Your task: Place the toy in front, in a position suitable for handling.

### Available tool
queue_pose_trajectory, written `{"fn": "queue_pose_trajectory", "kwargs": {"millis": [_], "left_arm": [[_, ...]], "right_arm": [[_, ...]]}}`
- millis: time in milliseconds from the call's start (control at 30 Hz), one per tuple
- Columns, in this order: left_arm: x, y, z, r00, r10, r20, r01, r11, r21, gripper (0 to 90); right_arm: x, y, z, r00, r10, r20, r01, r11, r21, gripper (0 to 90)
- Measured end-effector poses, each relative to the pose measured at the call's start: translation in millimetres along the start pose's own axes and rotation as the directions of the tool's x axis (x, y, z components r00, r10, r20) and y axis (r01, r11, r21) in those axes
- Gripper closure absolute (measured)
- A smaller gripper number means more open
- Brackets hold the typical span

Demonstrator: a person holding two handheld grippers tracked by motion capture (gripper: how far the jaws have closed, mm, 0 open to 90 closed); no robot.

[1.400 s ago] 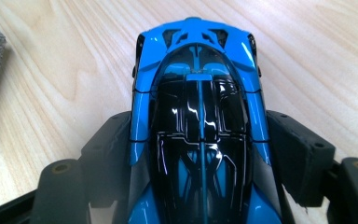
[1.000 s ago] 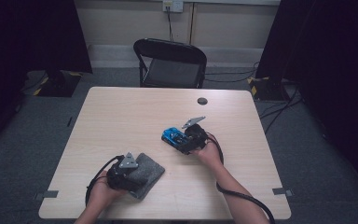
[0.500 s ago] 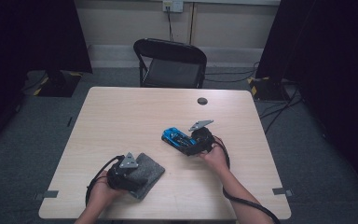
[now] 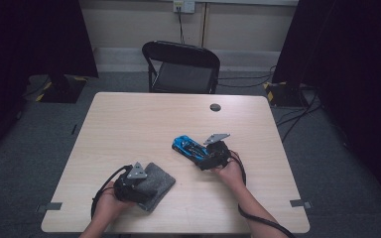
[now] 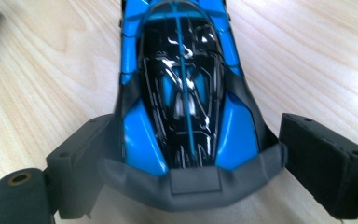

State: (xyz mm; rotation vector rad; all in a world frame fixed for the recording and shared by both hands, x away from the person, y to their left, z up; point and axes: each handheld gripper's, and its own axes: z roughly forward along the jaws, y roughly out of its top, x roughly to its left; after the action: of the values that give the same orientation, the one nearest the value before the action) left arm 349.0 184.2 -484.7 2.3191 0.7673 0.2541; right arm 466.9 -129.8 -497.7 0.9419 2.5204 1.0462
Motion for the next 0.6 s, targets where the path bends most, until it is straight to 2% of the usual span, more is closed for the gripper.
{"fn": "queue_pose_trajectory", "kwargs": {"millis": [133, 167, 367, 600], "left_arm": [[0.1, 0.2, 0.0, 1.0, 0.001, -0.001, -0.001, 1.0, 0.001, 28.1], [0.0, 0.1, 0.1, 1.0, 0.001, -0.001, -0.001, 1.0, 0.001, 28.1], [-0.4, -0.3, 0.1, 1.0, -0.005, -0.002, 0.005, 1.0, -0.004, 28.0], [-1.0, -0.2, 0.2, 0.9999, -0.009, -0.004, 0.009, 1.0, -0.003, 27.5]], "right_arm": [[0.5, -1.8, 0.9, 1.0, -0.001, -0.009, 0.001, 1.0, 0.002, 12.5], [1.7, -3.4, 2.2, 0.9999, -0.014, -0.009, 0.014, 1.0, 0.004, 12.7], [1.6, -8.1, 0.7, 0.9998, -0.018, -0.012, 0.018, 1.0, -0.02, 12.2], [1.9, -9.0, 0.8, 1.0, -0.005, 0.003, 0.005, 1.0, -0.025, 11.4]]}}
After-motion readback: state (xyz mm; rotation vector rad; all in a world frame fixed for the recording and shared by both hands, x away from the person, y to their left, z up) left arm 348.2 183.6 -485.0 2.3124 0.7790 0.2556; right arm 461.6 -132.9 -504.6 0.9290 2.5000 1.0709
